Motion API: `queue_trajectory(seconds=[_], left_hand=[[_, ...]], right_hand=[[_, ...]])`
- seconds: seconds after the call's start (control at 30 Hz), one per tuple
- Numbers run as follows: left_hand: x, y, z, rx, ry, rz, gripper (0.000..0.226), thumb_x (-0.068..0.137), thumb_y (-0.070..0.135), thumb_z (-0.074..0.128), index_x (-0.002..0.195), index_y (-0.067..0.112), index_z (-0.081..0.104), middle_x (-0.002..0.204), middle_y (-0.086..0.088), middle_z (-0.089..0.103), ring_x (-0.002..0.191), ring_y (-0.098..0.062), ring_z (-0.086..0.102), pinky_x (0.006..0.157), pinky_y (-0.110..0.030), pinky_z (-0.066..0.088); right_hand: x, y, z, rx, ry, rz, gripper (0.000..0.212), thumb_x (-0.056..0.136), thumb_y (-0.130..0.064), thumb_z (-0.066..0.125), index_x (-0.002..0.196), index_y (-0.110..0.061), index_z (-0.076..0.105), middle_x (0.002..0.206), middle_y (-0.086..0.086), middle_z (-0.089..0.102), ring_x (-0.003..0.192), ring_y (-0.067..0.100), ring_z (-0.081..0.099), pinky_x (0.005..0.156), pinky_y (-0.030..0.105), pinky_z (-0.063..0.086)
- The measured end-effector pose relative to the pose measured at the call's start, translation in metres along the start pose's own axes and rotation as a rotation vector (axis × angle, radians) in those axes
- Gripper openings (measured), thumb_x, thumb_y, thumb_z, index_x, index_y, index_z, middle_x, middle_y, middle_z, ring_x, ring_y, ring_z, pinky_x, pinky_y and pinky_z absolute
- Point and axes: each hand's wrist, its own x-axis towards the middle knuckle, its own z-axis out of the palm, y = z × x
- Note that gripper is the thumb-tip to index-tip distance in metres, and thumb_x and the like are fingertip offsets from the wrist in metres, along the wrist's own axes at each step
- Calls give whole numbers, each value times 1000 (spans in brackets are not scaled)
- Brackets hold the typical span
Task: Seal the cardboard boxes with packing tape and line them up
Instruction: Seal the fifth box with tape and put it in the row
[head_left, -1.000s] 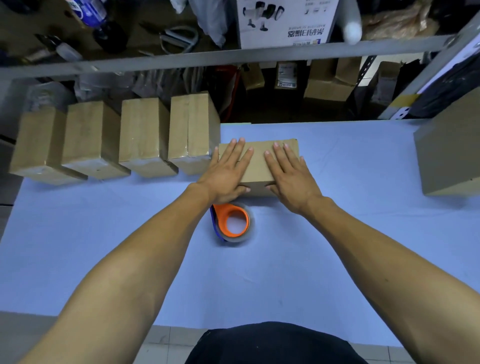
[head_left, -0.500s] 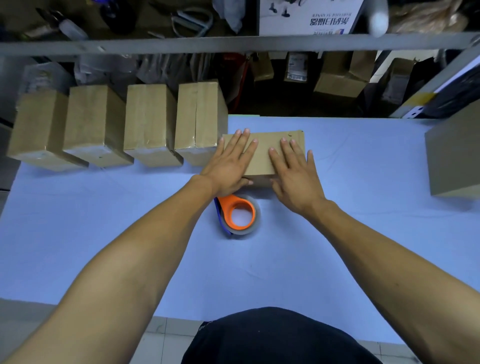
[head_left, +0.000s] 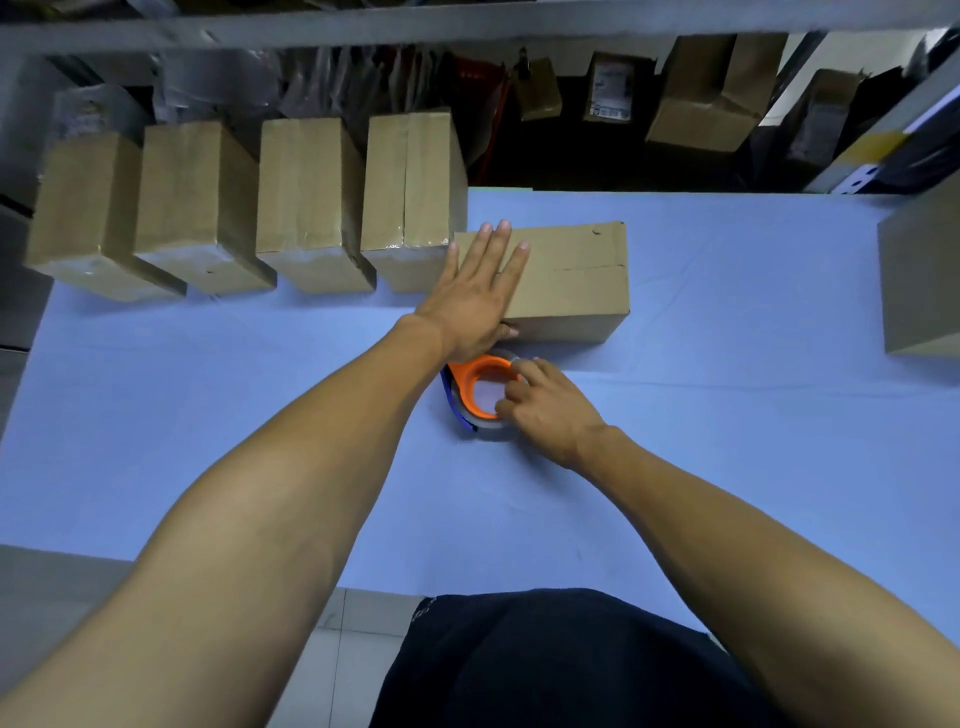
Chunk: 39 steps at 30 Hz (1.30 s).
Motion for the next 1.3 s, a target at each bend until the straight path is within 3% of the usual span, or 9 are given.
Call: queue_trajectory(seconds=[0.1, 0.23, 0.37, 0.47, 0.6, 0.83, 1.0, 1.1, 1.3], left_hand=[[1, 0, 0, -17, -1, -10, 98, 97, 44, 55, 155, 9, -15, 161, -20, -25, 149, -36, -23, 119, -58, -6], [5, 0, -3, -49, -12, -14, 98, 97, 44, 55, 156, 11, -15, 161, -18, -25, 149, -35, -23, 119, -57, -7], [4, 1, -3, -44, -9, -25, 99, 96, 45, 56, 156, 10, -14, 161, -18, -24, 149, -34, -22, 120, -58, -5], [3, 3, -3, -50, -11, -45, 98, 96, 45, 56, 156, 10, -14, 161, -18, -24, 149, -34, -22, 120, -58, -5], [2, 3, 0, -53, 8, -58, 98, 96, 46, 56, 156, 9, -12, 162, -19, -23, 150, -36, -20, 119, -59, -5], [8, 1, 1, -64, 21, -41, 98, 95, 45, 57, 157, 10, -11, 162, -18, -22, 150, -35, -19, 117, -59, -6], [6, 3, -4, -62, -20, -49, 97, 97, 44, 56, 156, 9, -13, 161, -18, -25, 149, -34, -21, 117, -59, -6], [3, 6, -9, -82, -56, -57, 96, 98, 44, 55, 156, 10, -15, 160, -16, -28, 148, -33, -25, 117, -59, -8], [-5, 15, -13, -119, -95, -69, 95, 99, 43, 53, 156, 12, -17, 159, -14, -32, 147, -31, -28, 116, -58, -10]], right_hand=[[-8, 11, -3, -57, 120, -17, 29, 49, -2, 85, 70, -18, 75, 67, 2, 67, 92, 31, 70, 77, 36, 57], [-40, 30, 5, 16, 94, -19, 34, 45, 7, 82, 74, -11, 74, 76, 8, 69, 99, 38, 68, 80, 41, 57], [-52, 33, 10, 20, -27, 51, 32, 72, -17, 65, 104, -12, 69, 107, 7, 65, 119, 35, 52, 99, 41, 40], [-36, 15, 13, 99, 0, 60, 49, 81, -37, 56, 116, -4, 62, 114, 13, 61, 114, 35, 51, 92, 42, 37], [-6, -6, 23, 141, -49, 254, 62, 91, -55, 56, 120, 0, 56, 112, 18, 63, 106, 34, 56, 90, 40, 37], [4, -11, 29, 210, -134, 412, 41, 95, -23, 52, 127, 2, 44, 112, 15, 67, 99, 33, 63, 71, 35, 31], [-25, 9, 14, 289, -83, 461, 38, 88, -10, 54, 124, 1, 49, 120, 18, 61, 107, 37, 57, 77, 37, 40], [-57, 25, 1, 470, 69, 459, 29, 83, -15, 58, 108, -4, 49, 99, 17, 62, 87, 39, 58, 62, 34, 32], [-114, 40, -31, 713, 173, 571, 27, 67, -37, 49, 89, -22, 50, 72, -10, 56, 64, 16, 53, 51, 26, 32]])
